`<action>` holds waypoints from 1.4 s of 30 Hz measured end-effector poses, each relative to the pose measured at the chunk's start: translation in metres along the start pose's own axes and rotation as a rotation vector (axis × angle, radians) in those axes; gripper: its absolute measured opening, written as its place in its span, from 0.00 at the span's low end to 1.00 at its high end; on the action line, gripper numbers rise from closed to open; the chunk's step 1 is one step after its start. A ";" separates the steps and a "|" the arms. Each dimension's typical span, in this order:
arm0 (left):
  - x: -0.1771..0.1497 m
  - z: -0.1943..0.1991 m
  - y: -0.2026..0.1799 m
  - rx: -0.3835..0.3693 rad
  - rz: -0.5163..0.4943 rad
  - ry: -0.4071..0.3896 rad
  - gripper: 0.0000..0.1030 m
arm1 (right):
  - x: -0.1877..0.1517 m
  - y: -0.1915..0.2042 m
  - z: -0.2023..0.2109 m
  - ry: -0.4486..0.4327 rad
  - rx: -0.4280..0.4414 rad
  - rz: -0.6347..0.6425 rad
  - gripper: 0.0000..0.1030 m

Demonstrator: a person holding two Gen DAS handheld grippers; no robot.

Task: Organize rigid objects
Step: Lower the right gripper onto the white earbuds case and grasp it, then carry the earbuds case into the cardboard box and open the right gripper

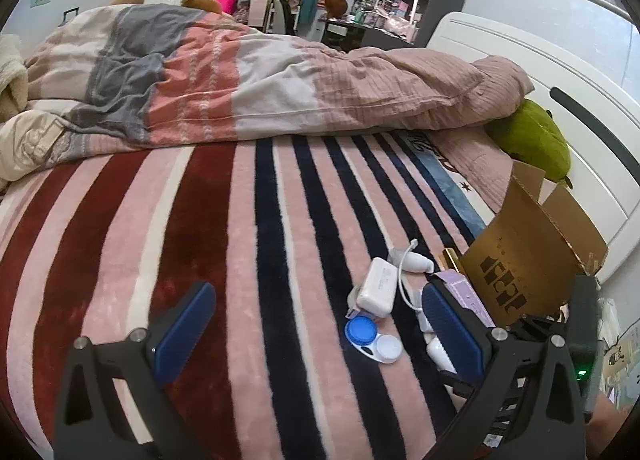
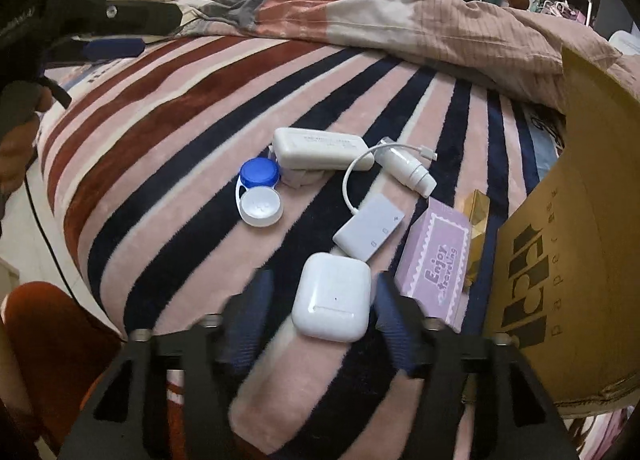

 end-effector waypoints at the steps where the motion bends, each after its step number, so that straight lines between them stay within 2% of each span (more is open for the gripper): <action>1: 0.000 -0.002 -0.002 -0.003 -0.006 0.007 0.99 | -0.002 0.001 -0.003 0.012 -0.010 -0.003 0.54; 6: -0.002 -0.011 -0.009 -0.014 -0.023 0.030 0.99 | -0.004 0.006 -0.014 0.025 -0.025 -0.005 0.53; 8: -0.003 -0.012 -0.010 -0.020 -0.024 0.033 0.99 | -0.003 0.007 -0.016 0.027 -0.059 0.003 0.38; 12: -0.006 -0.009 -0.013 -0.045 -0.041 0.036 0.99 | -0.002 0.005 -0.010 0.014 -0.048 -0.016 0.38; 15: -0.009 -0.007 -0.018 -0.151 -0.021 0.051 0.99 | 0.003 0.004 0.005 -0.033 -0.004 -0.029 0.37; 16: -0.007 -0.007 -0.024 -0.237 -0.006 0.064 0.99 | 0.009 0.005 0.017 -0.072 0.010 -0.021 0.37; 18: -0.002 -0.005 -0.038 -0.336 -0.005 0.089 0.98 | 0.021 0.007 0.041 -0.147 0.029 0.002 0.37; 21: 0.009 0.004 -0.065 -0.390 -0.071 0.123 0.95 | 0.040 0.005 0.082 -0.273 0.072 0.023 0.37; 22: 0.015 0.006 -0.077 -0.410 -0.086 0.139 0.92 | 0.044 0.002 0.092 -0.300 0.076 0.024 0.37; 24: 0.027 0.007 -0.096 -0.456 -0.082 0.164 0.78 | 0.056 -0.008 0.119 -0.379 0.091 0.028 0.37; 26: 0.037 0.005 -0.112 -0.490 -0.062 0.180 0.54 | 0.063 -0.020 0.133 -0.426 0.079 0.020 0.37; 29: 0.052 -0.009 -0.144 -0.546 -0.054 0.201 0.34 | 0.064 -0.050 0.151 -0.486 0.069 -0.012 0.37; 30: 0.058 -0.018 -0.159 -0.564 -0.061 0.215 0.31 | 0.063 -0.061 0.154 -0.493 0.070 -0.024 0.37; 33: 0.068 -0.039 -0.197 -0.556 -0.108 0.247 0.31 | 0.055 -0.102 0.156 -0.500 0.050 -0.081 0.37; 36: 0.076 -0.080 -0.236 -0.546 -0.140 0.322 0.30 | 0.046 -0.146 0.149 -0.478 0.042 -0.147 0.37; 39: 0.077 -0.117 -0.260 -0.531 -0.145 0.409 0.29 | 0.036 -0.184 0.136 -0.408 0.011 -0.192 0.37; 42: 0.075 -0.158 -0.277 -0.510 -0.135 0.500 0.29 | 0.032 -0.215 0.116 -0.293 -0.002 -0.218 0.37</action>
Point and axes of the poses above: each gripper's, at about its wrist camera, not at the fingertips, and z roughly against the way its jaws point, y to its left, x to its top, the point moved 4 cm from there along -z, roughly the way its jaws point, and after that the axes turned 13 degrees about -x, right-handed, at the moved point
